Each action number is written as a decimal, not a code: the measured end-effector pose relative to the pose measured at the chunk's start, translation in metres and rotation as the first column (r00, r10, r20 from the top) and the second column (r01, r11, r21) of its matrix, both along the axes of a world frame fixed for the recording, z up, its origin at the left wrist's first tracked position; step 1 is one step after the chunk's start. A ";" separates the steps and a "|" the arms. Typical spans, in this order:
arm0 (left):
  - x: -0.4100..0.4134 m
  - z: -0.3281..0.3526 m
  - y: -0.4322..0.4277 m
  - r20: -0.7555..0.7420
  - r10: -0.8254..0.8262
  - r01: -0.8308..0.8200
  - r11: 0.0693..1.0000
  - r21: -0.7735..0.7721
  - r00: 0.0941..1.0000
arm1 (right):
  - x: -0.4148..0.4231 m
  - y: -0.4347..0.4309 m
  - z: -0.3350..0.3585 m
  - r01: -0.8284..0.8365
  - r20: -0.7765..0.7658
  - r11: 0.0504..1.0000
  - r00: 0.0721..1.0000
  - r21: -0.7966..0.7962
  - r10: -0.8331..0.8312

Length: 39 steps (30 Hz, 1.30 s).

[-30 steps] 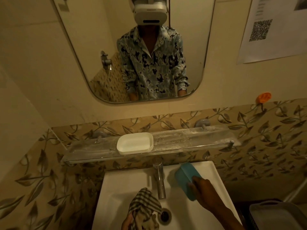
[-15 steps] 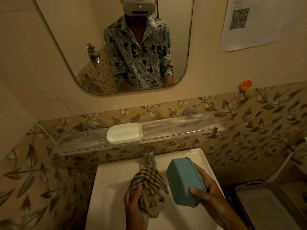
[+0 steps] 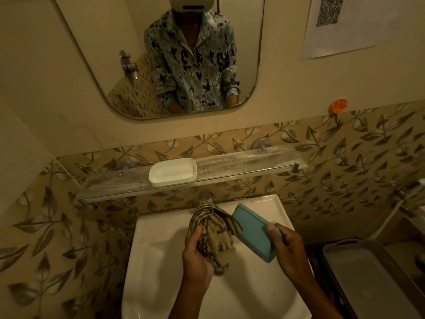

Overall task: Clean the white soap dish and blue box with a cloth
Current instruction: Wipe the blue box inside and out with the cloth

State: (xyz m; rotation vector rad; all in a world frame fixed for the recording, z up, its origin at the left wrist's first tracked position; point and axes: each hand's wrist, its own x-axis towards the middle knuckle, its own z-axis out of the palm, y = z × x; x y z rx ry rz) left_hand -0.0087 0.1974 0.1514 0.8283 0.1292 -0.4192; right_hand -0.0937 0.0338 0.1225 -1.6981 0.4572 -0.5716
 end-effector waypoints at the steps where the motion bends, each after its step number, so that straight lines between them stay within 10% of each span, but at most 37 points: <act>1: 0.003 -0.001 -0.002 0.122 0.028 -0.040 0.995 0.096 0.992 | 0.002 0.001 -0.002 0.021 0.010 0.999 1.000 -0.030 -0.021; 6: 0.004 0.001 -0.013 0.566 -0.117 -0.244 0.818 0.522 0.816 | 0.016 0.005 0.000 0.135 0.039 0.989 0.990 -0.059 -0.133; 17: -0.056 -0.006 -0.060 0.577 -0.526 -0.404 0.414 0.816 0.625 | 0.028 0.008 -0.002 0.279 -0.002 0.956 0.960 0.086 -0.280; 23: -0.065 -0.005 -0.065 0.682 -0.561 -0.600 0.364 0.712 0.470 | 0.023 0.011 0.007 0.277 0.020 0.935 0.957 0.220 -0.288; 30: -0.014 -0.015 -0.048 0.538 -0.326 -0.375 0.446 0.812 0.777 | 0.022 0.001 0.010 0.307 -0.042 0.941 0.952 0.142 -0.305; 39: -0.073 -0.006 -0.069 0.717 -0.536 -0.608 0.406 0.682 0.446 | 0.020 0.005 0.014 0.231 0.121 0.955 0.959 0.188 -0.255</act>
